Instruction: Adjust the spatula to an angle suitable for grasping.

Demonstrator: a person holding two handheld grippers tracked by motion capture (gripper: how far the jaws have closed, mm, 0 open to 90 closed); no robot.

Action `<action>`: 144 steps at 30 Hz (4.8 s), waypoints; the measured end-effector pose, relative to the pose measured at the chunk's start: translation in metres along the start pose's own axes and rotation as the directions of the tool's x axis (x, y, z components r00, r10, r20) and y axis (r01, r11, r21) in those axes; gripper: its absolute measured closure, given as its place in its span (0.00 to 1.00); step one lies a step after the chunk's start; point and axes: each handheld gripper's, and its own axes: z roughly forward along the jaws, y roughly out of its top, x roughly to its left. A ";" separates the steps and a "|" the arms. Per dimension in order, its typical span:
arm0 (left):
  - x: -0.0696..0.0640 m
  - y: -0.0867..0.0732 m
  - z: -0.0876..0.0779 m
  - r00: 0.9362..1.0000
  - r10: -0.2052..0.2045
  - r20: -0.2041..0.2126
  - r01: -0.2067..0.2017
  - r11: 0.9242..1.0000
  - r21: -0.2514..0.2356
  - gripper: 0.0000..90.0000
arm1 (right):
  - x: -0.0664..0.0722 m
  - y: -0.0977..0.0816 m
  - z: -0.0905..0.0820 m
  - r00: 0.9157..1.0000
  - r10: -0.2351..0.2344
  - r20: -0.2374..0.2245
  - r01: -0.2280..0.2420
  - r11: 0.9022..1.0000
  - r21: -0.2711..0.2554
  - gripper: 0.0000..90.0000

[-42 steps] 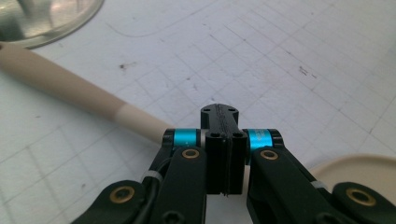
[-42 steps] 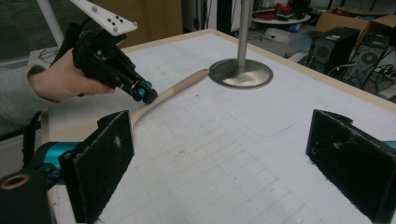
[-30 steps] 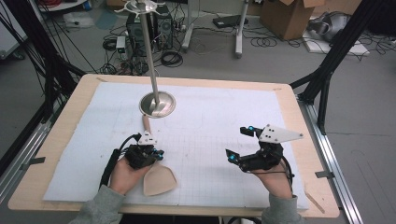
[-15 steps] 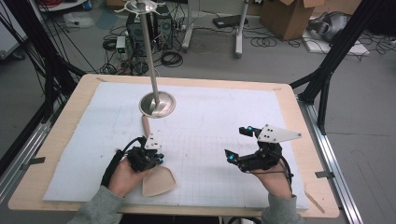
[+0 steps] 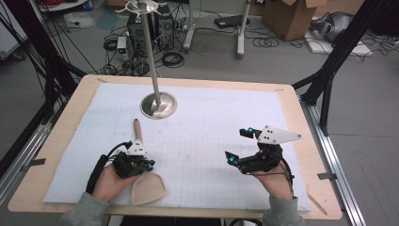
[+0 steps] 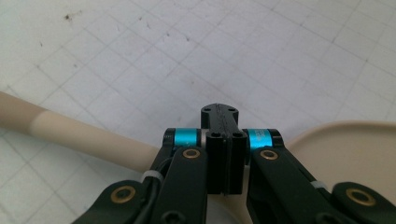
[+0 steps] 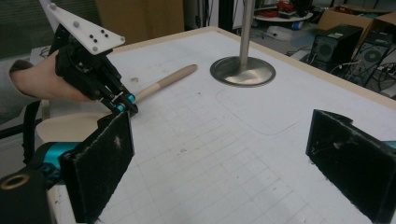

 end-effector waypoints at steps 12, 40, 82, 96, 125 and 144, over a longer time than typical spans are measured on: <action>0.005 -0.024 -0.020 1.000 -0.001 0.016 0.002 1.000 -0.026 0.99 | 0.001 0.000 0.001 1.000 0.003 0.000 -0.003 1.000 0.006 0.07; 0.058 -0.037 -0.046 0.973 -0.203 -0.111 0.173 0.958 -0.229 0.99 | 0.000 0.000 0.004 1.000 0.008 -0.003 -0.008 1.000 0.016 0.07; 0.088 -0.015 0.000 0.962 -0.257 -0.098 0.243 0.961 -0.132 0.99 | 0.000 0.000 0.007 1.000 0.004 -0.008 -0.004 1.000 0.013 0.07; 0.077 0.007 0.015 0.981 -0.185 -0.060 0.180 0.980 -0.079 0.99 | 0.000 0.000 0.006 1.000 -0.003 -0.005 0.003 1.000 0.011 0.07; 0.025 0.003 -0.019 0.989 -0.138 -0.043 0.131 0.981 -0.140 0.99 | 0.001 0.001 0.009 1.000 -0.008 -0.012 0.008 1.000 0.016 0.07; -0.010 -0.005 -0.015 0.993 -0.093 -0.077 0.090 0.995 -0.045 0.99 | 0.002 0.002 0.010 1.000 -0.005 -0.019 0.005 1.000 0.014 0.07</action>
